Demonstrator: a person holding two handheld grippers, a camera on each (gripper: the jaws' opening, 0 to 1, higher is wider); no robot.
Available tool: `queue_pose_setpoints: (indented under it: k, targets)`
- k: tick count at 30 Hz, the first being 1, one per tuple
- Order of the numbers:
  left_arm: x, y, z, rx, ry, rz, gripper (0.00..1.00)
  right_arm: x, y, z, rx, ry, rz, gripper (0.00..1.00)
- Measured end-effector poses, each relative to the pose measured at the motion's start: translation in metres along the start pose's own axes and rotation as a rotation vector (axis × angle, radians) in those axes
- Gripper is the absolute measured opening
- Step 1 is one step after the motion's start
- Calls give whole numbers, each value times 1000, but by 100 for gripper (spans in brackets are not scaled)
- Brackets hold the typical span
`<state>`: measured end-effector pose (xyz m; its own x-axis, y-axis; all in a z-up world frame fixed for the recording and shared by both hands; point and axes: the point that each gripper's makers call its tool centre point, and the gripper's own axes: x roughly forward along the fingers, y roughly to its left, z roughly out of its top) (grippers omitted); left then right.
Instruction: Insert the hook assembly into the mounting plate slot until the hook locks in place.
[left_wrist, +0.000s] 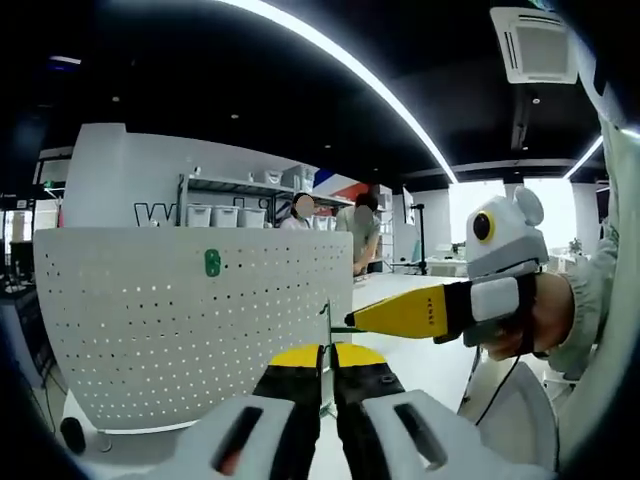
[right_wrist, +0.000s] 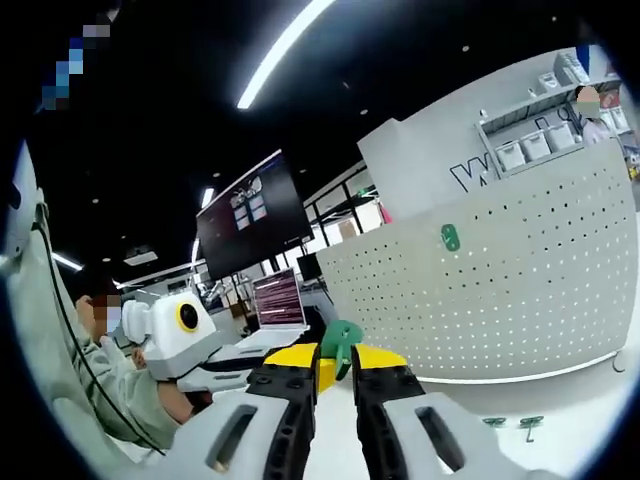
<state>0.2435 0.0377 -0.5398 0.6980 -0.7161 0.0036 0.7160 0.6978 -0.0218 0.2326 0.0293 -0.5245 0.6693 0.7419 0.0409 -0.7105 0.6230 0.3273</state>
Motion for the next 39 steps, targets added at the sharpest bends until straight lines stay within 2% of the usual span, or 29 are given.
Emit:
queue_pose_setpoints:
  k: [15,29,33,36,39]
  targets:
    - [0,-5,8,-12,-37,-2,3,3,3,5,27,-38,-2,5]
    - [-2,-5,4,-36,-26,1,3,2,4,3,-18,-30,-22,2]
    - [-1,-6,3,1,-13,8,4,3,5,2,-21,-32,-17,1]
    - [0,-7,1,15,2,4,7,2,5,2,-8,-32,-13,1]
    - [0,-6,-4,7,24,13,17,2,5,3,-11,-31,-13,1]
